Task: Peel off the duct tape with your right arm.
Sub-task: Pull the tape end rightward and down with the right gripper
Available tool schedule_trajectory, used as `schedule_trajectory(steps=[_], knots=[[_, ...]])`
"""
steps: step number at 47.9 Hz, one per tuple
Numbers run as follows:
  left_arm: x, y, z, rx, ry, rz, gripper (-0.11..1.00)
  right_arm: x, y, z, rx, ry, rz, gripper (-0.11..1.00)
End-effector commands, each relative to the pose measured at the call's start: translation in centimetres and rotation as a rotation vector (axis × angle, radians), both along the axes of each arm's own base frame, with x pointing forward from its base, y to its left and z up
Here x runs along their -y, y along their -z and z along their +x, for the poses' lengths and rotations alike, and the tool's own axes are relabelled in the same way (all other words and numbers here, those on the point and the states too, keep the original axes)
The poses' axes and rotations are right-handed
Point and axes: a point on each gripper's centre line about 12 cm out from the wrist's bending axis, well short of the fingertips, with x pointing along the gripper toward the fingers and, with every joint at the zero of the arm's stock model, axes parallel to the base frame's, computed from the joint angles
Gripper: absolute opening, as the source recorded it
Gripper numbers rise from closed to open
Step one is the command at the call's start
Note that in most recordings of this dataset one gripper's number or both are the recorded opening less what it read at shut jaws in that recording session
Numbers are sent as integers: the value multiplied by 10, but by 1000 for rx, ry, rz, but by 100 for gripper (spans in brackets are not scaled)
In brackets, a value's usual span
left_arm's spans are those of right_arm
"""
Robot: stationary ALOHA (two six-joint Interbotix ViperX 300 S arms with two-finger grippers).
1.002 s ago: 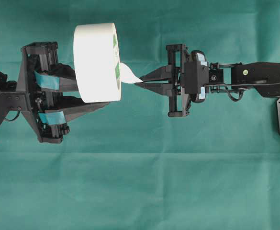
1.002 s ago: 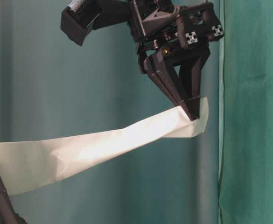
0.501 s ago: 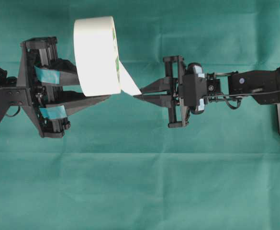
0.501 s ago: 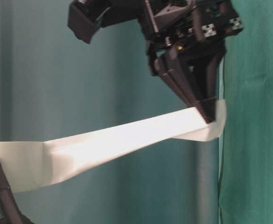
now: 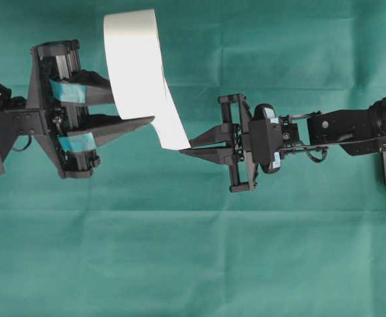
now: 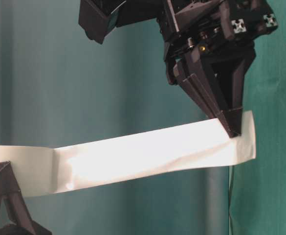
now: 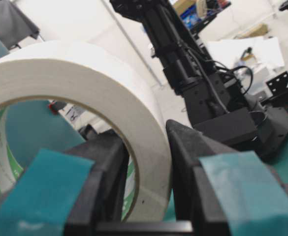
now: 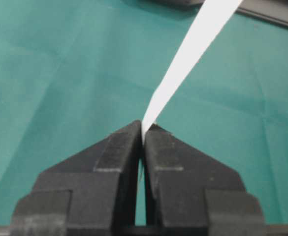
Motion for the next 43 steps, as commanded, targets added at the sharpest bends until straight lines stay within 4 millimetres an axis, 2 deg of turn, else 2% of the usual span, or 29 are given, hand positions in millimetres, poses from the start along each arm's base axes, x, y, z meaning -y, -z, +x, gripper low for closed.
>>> schedule_trajectory(steps=[1,33,43], knots=[[-6,-24,-3,81,-23,5,20,-8,-4,2,8,-19,7,-10],[-37,-17,-7,63,-122,8,20,-48,-4,0,7,-116,17,-10],[-40,-15,-10,60,-131,7,20,-54,-1,1,2,-133,17,-10]])
